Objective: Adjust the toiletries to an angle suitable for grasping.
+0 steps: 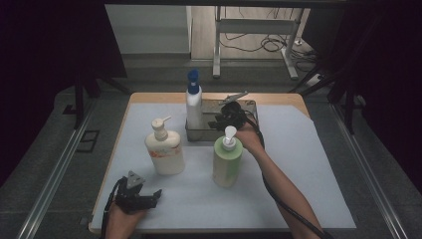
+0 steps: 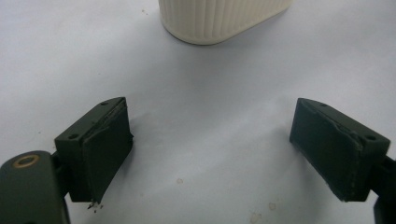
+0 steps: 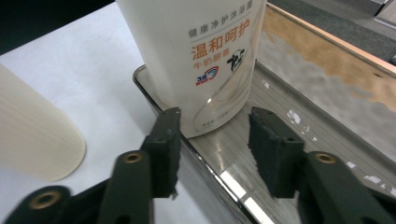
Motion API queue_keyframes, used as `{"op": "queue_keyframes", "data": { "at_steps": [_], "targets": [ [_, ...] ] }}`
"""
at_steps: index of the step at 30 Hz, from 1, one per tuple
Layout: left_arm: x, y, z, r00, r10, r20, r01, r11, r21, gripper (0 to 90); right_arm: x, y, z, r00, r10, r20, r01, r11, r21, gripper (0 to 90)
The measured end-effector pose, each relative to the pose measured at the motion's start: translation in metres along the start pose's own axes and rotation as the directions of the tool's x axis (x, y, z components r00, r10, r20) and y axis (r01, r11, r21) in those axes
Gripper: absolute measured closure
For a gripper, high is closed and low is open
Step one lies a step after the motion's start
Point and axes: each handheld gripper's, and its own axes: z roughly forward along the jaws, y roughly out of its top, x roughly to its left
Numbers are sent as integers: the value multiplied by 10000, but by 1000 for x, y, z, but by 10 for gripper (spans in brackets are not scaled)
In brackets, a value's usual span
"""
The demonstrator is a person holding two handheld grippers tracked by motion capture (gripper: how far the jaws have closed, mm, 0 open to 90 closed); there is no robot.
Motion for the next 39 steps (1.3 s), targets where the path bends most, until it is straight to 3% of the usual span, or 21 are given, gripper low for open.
{"op": "queue_keyframes", "data": {
  "at_steps": [3,16,39],
  "targets": [
    [0,0,0,10000,2,-1,-2,10000,-1,122,2,-1,-9,10000,2,-30,-2,10000,23,450],
    [0,0,0,10000,-7,-2,7,10000,-16,122,2,-13,-39,9990,-291,350,291,9996,-7,322],
    [-1,0,0,10000,-24,-13,24,10000,-9,122,-5,-58,-92,9972,-146,732,159,9997,-165,295]
  ]
}}
